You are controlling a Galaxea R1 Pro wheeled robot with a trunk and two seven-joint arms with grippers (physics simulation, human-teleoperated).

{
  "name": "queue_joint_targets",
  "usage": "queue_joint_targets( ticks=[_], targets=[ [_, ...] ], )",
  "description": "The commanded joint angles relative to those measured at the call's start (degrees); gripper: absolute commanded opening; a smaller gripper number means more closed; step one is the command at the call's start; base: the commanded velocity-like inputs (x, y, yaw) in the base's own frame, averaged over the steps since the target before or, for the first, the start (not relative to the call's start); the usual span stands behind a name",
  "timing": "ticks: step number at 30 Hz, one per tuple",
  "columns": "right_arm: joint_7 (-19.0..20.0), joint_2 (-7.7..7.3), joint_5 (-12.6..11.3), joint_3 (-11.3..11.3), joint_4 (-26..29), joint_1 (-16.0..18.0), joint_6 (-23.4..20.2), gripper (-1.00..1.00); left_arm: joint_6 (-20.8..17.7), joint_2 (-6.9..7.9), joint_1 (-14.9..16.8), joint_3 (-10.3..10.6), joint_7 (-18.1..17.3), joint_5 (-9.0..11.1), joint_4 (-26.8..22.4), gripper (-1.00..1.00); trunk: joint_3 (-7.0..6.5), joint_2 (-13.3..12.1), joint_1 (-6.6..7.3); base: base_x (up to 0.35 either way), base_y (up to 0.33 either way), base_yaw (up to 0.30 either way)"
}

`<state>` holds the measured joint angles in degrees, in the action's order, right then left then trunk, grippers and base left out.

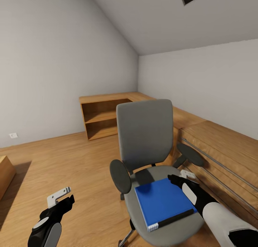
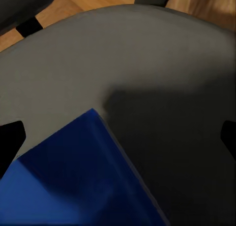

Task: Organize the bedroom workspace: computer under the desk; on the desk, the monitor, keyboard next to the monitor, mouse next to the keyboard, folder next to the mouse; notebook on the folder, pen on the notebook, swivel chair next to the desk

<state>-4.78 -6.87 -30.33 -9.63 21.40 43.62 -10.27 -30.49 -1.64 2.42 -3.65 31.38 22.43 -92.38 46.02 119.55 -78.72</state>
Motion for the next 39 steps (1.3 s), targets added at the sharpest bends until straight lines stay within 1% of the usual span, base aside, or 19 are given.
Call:
queue_joint_targets(
  ticks=[1, 8, 14, 21, 39],
  targets=[
    [-0.47, -0.07, -0.69, -0.39, -1.97, -0.02, -0.27, 1.00, -0.15, -0.03, 0.04, -0.04, 0.37, 0.60, -0.09, 1.00, 0.07, 0.02, 0.01, -0.044, 0.000, 0.000],
    [-0.42, -0.07, -0.69, -0.39, -1.97, -0.02, -0.20, 1.00, -0.15, -0.03, 0.04, 0.03, 0.36, 0.60, -0.02, 1.00, 0.07, 0.02, 0.01, -0.216, 0.000, 0.000],
    [-0.41, -0.07, -0.69, -0.39, -1.97, -0.02, -0.19, 1.00, -0.17, -0.03, 0.04, 0.03, 0.35, 0.60, -0.01, 1.00, 0.07, 0.02, 0.01, -0.090, 0.000, 0.000],
    [-0.41, -0.07, -0.69, -0.34, -1.97, -0.02, -0.08, 1.00, -0.18, -0.03, 0.04, 0.04, 0.36, 0.68, 0.07, 1.00, 0.07, 0.02, 0.01, -0.200, 0.000, 0.000],
    [-0.32, -0.15, -0.69, -0.21, -1.97, -0.02, 0.19, 1.00, -0.18, -0.12, 0.04, 0.04, 0.35, 0.69, 0.18, 1.00, 0.07, 0.02, 0.01, -0.046, 0.000, 0.000]
  ],
)
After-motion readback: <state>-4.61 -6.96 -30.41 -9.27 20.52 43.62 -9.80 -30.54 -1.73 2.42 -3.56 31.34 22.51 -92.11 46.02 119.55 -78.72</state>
